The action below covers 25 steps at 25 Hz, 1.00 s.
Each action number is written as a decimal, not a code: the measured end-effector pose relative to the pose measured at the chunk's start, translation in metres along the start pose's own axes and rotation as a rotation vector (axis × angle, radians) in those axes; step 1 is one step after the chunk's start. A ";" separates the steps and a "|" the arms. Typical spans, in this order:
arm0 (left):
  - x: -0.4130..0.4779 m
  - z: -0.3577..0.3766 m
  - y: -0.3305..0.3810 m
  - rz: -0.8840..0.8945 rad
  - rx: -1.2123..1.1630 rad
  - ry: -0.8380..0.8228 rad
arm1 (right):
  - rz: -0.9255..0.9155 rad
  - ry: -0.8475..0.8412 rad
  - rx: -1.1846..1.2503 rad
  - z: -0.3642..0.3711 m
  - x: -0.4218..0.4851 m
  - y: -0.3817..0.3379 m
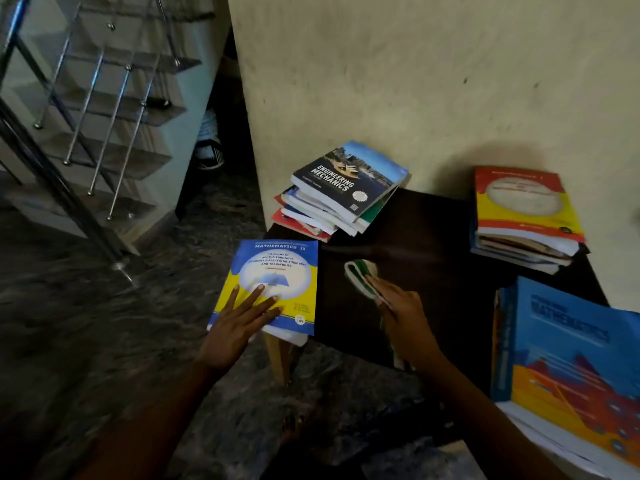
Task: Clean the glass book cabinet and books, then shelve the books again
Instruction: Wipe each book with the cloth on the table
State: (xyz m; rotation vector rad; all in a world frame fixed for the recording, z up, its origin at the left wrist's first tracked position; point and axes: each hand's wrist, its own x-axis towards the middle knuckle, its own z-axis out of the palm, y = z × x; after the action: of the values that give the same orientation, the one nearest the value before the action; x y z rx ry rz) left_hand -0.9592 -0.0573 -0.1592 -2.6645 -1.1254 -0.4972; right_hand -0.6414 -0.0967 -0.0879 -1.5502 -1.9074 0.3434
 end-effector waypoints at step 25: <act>0.375 -0.002 0.170 -0.921 -1.750 -0.541 | 0.335 0.525 -0.232 -0.140 -0.020 0.081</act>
State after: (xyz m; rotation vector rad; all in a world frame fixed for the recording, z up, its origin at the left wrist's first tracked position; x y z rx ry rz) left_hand -0.5916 0.0702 -0.0236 -3.2310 -3.3012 -1.4976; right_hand -0.4891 -0.1209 -0.0347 -1.8905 -1.3159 -0.1471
